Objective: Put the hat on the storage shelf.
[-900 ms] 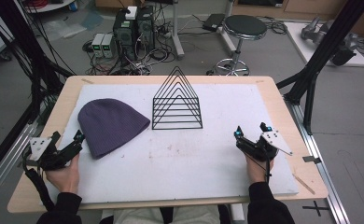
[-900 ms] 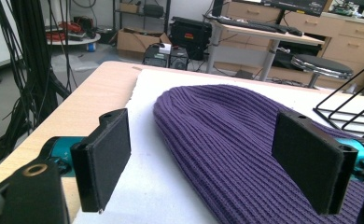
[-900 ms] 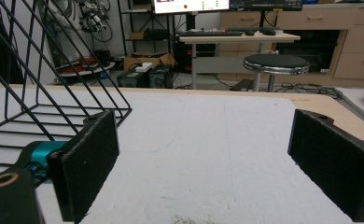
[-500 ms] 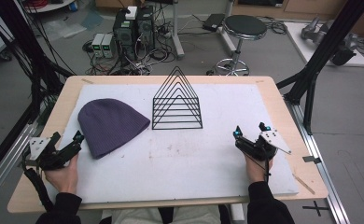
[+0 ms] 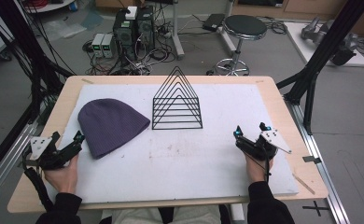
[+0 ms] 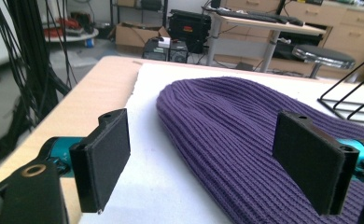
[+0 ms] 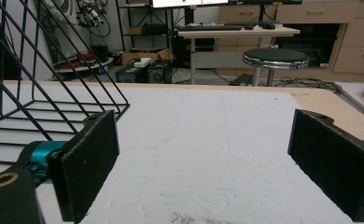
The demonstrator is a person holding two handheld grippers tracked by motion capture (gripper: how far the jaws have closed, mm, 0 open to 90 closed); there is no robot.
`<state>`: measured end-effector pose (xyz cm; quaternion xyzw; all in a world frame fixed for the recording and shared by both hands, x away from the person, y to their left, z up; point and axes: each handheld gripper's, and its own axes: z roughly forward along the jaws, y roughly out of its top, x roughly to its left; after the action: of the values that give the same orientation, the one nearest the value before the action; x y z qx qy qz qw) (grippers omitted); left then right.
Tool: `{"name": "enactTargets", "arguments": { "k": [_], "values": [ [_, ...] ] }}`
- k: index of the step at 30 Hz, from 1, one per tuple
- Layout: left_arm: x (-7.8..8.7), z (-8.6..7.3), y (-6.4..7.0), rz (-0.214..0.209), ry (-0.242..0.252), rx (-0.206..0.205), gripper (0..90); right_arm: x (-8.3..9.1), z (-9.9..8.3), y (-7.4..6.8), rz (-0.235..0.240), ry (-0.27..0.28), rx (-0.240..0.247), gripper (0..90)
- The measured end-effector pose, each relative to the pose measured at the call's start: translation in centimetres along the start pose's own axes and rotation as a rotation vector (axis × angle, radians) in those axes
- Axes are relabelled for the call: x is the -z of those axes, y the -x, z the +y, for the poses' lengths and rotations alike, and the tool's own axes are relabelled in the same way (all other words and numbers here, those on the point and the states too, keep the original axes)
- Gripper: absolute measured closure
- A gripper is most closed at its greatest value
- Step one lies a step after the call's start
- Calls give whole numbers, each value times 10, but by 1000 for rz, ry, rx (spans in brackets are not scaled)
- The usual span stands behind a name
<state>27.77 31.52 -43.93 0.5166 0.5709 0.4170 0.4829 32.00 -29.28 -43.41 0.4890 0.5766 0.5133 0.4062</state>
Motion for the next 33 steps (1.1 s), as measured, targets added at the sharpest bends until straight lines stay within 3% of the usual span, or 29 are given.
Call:
{"name": "enactTargets", "arguments": {
  "k": [4, 11, 13, 20, 26, 28, 33],
  "values": [
    [-1, 3, 8, -11, 0, -49, 190, 0, 0, 0, -1, -3, -2, 80],
    [0, 9, 13, -35, 5, -71, 189, -2, -1, 1, 4, -14, -1, 80],
    [-2, 12, 15, -38, -3, -97, 189, -3, -1, 0, 9, -22, -5, 80],
    [-5, 24, 16, -48, -9, -113, 189, -4, -2, 0, 19, -27, 2, 79],
    [-11, 29, 16, -58, -56, -113, 189, -6, -2, -2, 41, -37, 3, 80],
    [-15, 30, 15, -67, -79, -95, 189, -7, -2, -3, 44, -40, 9, 80],
    [-27, 35, 13, -53, -119, -95, 190, -9, -2, -4, 52, -48, 19, 80]
  ]
}}
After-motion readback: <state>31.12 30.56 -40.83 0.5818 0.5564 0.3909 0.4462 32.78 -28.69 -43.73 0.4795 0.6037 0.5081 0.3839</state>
